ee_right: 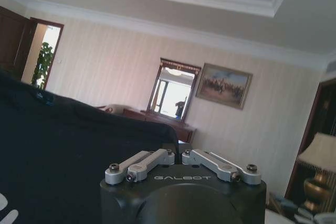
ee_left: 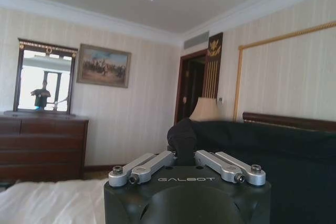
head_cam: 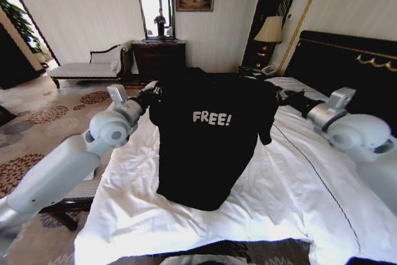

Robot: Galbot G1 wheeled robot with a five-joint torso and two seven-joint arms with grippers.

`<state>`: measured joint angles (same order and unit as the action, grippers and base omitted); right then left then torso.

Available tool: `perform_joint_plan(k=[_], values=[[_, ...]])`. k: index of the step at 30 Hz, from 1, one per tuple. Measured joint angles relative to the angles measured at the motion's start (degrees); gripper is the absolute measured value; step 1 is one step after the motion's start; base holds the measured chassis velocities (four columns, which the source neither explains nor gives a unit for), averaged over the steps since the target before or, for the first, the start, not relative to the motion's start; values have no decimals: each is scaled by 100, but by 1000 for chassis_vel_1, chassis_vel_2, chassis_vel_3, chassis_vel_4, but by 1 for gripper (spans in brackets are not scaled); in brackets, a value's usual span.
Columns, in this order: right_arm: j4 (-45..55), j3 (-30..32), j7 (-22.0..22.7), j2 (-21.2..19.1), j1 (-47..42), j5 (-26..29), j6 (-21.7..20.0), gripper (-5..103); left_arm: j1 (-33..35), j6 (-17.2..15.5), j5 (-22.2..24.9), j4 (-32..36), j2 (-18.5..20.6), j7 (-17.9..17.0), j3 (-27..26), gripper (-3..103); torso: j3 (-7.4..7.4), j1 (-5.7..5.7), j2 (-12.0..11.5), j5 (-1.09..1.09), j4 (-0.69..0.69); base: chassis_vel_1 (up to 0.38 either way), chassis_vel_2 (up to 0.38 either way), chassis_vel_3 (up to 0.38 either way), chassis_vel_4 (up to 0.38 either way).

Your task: Fold the clothes on the bed.

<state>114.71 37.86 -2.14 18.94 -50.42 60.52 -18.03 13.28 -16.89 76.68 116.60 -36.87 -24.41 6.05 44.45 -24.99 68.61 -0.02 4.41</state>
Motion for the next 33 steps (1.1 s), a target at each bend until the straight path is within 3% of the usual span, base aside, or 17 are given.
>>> perform_joint_plan(k=[3,15,18,22,23,24,26,33], values=[[279,490,100,-328,-194,293,-3,1,-278,-22,250,142,207,7,-80,1,-1,1,1,1,1,0,0,0,0],[599,629,380,-686,12,831,-52,1,-304,-58,748,796,799,30,-520,1,-1,2,0,3,1,0,0,0,0],[687,669,447,-686,-18,943,-89,1,-44,-58,789,965,989,73,-752,1,-1,1,1,2,1,0,0,0,0],[927,755,532,-688,-76,1079,-162,1,819,-53,815,1340,1396,222,-1593,1,0,1,0,1,1,0,0,0,0],[927,755,532,-688,-76,1079,-162,1,819,-53,815,1340,1396,222,-1593,1,0,1,0,1,1,0,0,0,0],[1049,784,576,-669,-107,1135,-202,1,1360,-12,769,1520,1647,319,-2049,1,-1,1,1,0,-1,0,0,0,0],[1335,892,702,-590,-242,1212,-310,1,1922,63,754,1779,1986,402,-2411,1,-1,2,1,1,-5,0,0,0,0],[1989,1280,1219,-336,-520,1623,-677,1,1934,64,1271,2194,2274,267,-2659,1,-1,1,1,1,2,0,0,0,0]])
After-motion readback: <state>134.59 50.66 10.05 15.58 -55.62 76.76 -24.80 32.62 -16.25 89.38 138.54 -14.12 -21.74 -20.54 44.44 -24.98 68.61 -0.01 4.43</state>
